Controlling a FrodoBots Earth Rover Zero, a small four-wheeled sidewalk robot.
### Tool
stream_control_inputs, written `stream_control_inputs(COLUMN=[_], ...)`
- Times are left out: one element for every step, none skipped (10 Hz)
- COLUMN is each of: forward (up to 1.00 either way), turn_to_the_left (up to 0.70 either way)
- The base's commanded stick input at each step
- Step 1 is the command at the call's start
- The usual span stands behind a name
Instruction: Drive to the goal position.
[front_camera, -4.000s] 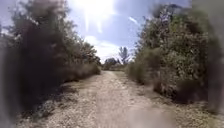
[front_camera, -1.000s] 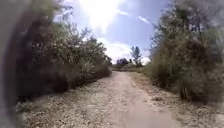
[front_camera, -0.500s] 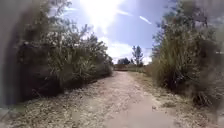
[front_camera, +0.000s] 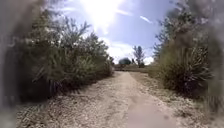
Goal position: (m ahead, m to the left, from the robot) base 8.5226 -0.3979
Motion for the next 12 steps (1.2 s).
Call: stream_control_inputs(forward=[0.7, 0.7, 0.7, 0.7, 0.7, 0.7, 0.7, 0.7, 0.7, 0.7, 0.7, 0.7], turn_to_the_left=[0.0, 0.0, -0.08, -0.22, -0.26, -0.02, 0.0, 0.0, 0.0, 0.0, 0.0, -0.04])
